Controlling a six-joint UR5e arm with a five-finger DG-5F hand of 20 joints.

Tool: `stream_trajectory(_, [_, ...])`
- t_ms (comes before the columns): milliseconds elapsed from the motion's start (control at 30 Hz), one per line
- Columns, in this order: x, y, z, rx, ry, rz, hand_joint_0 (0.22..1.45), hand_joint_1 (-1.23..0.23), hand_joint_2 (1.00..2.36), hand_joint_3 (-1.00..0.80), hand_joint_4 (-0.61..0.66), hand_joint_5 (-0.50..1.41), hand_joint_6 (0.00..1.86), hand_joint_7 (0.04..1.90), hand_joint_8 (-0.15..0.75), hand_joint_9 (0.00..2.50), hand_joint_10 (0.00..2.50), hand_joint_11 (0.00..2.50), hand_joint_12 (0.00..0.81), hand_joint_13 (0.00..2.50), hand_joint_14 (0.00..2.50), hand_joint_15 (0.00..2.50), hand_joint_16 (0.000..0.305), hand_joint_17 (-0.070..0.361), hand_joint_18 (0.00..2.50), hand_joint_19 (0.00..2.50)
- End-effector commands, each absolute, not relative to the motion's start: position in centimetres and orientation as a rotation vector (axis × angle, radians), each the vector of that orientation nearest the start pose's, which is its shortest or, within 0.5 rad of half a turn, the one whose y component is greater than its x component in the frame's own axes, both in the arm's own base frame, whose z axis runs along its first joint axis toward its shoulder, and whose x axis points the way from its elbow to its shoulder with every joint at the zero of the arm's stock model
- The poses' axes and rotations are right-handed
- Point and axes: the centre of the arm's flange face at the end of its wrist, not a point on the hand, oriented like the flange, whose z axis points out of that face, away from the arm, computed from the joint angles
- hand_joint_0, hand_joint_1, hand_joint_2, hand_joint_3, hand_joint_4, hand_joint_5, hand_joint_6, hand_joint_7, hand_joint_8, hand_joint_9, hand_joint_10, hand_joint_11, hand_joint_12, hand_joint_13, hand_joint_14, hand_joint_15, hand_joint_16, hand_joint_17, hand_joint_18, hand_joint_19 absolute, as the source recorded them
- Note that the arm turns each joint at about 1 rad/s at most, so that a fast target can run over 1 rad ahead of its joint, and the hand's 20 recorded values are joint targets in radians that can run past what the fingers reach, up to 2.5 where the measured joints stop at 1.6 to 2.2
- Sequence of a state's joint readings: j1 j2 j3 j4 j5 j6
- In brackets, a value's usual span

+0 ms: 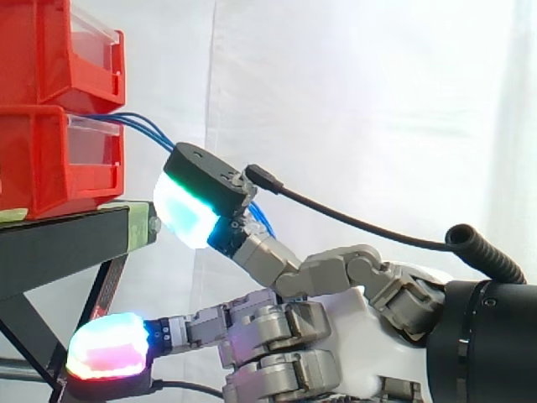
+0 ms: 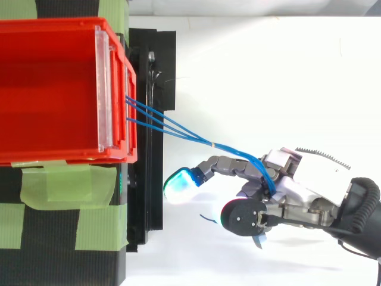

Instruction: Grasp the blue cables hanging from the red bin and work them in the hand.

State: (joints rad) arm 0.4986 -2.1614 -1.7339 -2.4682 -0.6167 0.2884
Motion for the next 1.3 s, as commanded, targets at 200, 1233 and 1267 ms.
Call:
stream_trajectory(200, [60.52, 8.52, 14.33, 1.55, 0.74, 1.017, 0.74, -0.51, 1.0, -1.0, 0.41, 0.24, 0.01, 0.94, 0.52, 1.73, 2.5, 2.5, 0.772, 2.09, 2.5, 2.0, 0.248, 0.186, 2.5, 0.78])
stream_trajectory(1233, [60.57, 8.55, 14.38, 1.55, 0.739, 1.018, 0.74, -0.51, 1.0, -1.0, 0.4, 0.24, 0.01, 0.93, 0.519, 1.74, 2.5, 2.5, 0.771, 2.09, 2.5, 2.01, 0.244, 0.183, 2.5, 0.76])
stream_trajectory(1267, [60.56, 8.64, 14.38, 1.55, 0.74, 1.019, 0.74, -0.51, 1.0, -1.0, 0.4, 0.24, 0.01, 0.94, 0.519, 1.74, 2.5, 2.5, 0.771, 2.09, 2.5, 2.01, 0.244, 0.183, 2.5, 0.76])
